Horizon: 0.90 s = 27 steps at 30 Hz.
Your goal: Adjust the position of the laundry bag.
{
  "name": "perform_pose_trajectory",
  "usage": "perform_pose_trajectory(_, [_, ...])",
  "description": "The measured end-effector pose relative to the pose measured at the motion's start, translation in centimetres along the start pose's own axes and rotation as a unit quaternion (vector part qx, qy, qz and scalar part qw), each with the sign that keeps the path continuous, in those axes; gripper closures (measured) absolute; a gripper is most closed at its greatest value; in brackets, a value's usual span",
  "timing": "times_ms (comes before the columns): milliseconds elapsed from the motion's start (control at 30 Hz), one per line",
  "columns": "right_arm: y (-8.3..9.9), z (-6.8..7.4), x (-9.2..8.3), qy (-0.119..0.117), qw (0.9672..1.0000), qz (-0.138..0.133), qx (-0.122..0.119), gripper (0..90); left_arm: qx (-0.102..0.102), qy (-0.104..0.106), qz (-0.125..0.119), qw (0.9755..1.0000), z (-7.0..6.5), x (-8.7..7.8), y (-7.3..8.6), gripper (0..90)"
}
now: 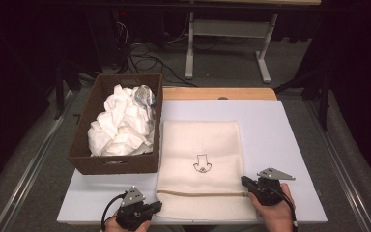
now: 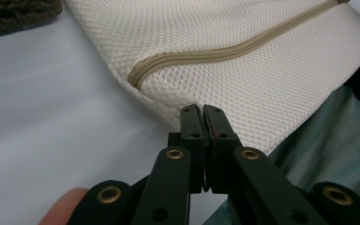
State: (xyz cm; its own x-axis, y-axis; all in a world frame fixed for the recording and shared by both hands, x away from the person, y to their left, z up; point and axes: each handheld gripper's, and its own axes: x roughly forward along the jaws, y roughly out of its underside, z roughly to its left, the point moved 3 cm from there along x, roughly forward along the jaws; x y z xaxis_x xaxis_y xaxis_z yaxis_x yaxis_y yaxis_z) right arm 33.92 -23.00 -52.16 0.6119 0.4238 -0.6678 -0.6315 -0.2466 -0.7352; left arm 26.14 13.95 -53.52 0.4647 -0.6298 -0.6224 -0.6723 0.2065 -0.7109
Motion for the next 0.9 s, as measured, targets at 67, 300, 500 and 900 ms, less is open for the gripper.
perform_pose_trajectory(67, [-0.3, -0.2, 0.1, 0.004, 1.0000, -0.001, -0.002, 88.0, 0.003, 0.001, 0.001, 1.0000, 0.0, 0.4, -0.4, 88.3])
perform_pose_trajectory(300, [-1.6, -1.6, 0.8, 0.014, 0.9998, -0.007, 0.009, 87.9, 0.005, -0.001, -0.004, 1.0000, 0.1, 1.6, -2.1, 88.3])
perform_pose_trajectory(500, [-2.3, -2.7, 1.8, 0.019, 0.9998, -0.001, 0.008, 87.9, -0.003, -0.009, -0.005, 0.9999, 0.8, 2.8, -3.3, 88.4])
perform_pose_trajectory(900, [-3.1, -4.4, 3.5, 0.020, 0.9998, 0.002, 0.006, 87.9, -0.003, -0.038, -0.014, 0.9992, 1.8, 4.6, -4.2, 88.2])
